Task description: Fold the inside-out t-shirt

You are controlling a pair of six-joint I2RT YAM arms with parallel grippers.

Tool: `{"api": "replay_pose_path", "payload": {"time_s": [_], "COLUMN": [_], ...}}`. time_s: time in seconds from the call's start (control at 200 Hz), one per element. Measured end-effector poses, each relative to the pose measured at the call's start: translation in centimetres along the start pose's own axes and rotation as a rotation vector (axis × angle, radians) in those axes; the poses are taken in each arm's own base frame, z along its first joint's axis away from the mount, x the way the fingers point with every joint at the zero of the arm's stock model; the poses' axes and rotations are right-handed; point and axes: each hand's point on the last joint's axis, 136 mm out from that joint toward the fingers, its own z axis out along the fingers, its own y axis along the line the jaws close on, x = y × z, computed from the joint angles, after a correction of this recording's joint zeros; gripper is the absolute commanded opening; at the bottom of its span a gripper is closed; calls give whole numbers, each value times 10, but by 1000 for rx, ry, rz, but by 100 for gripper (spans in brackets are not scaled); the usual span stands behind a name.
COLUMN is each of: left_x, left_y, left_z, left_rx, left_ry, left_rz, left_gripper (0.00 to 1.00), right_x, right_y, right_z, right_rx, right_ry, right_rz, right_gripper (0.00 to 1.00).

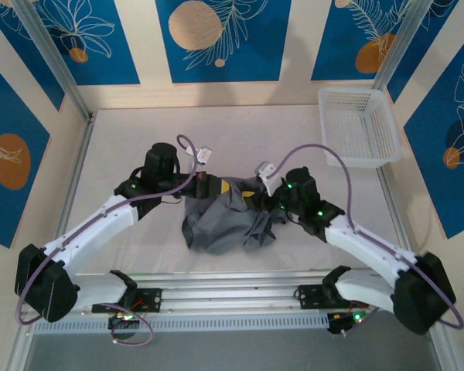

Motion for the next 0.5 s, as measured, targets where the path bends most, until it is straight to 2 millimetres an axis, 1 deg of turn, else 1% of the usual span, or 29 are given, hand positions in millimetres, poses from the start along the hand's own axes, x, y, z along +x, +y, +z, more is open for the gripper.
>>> {"api": "replay_pose_path", "payload": {"time_s": [0.08,0.125,0.145,0.165,0.225,0.275,0.32,0.375,0.405,0.44,0.495,0.5], "left_x": [2,4,4,5,6,6,3,-5,-11,-19,-32,-33], "left_y": [-1,-1,-1,-1,-1,-1,-2,-1,1,6,19,20], "left_z": [0,0,0,0,-1,-2,-5,-11,-16,-21,-31,-32], "left_rx": [7,8,8,8,4,-6,-29,-67,-93,-128,-186,-189], "left_ry": [10,17,20,23,32,38,36,18,3,-19,-56,-59], "left_rz": [1,2,4,5,10,15,29,48,61,76,87,88], "left_gripper": [0,0,0,0,0,0,0,0,0,0,0,1], "right_x": [-3,-10,-13,-17,-25,-29,-33,-37,-40,-45,-56,-57], "right_y": [-2,1,3,7,19,31,44,57,61,63,66,66], "right_z": [14,19,21,23,25,24,20,12,7,1,-11,-12], "right_rx": [-16,-48,-63,-85,-156,-228,-306,-401,-445,-488,-556,-560], "right_ry": [22,14,9,2,-11,-16,-21,-23,-25,-26,-39,-41], "right_rz": [-52,-79,-90,-99,-134,-141,-122,-64,-16,48,157,161], "right_gripper": [67,64,61,55,34,13,0,0,0,0,0,0]}}
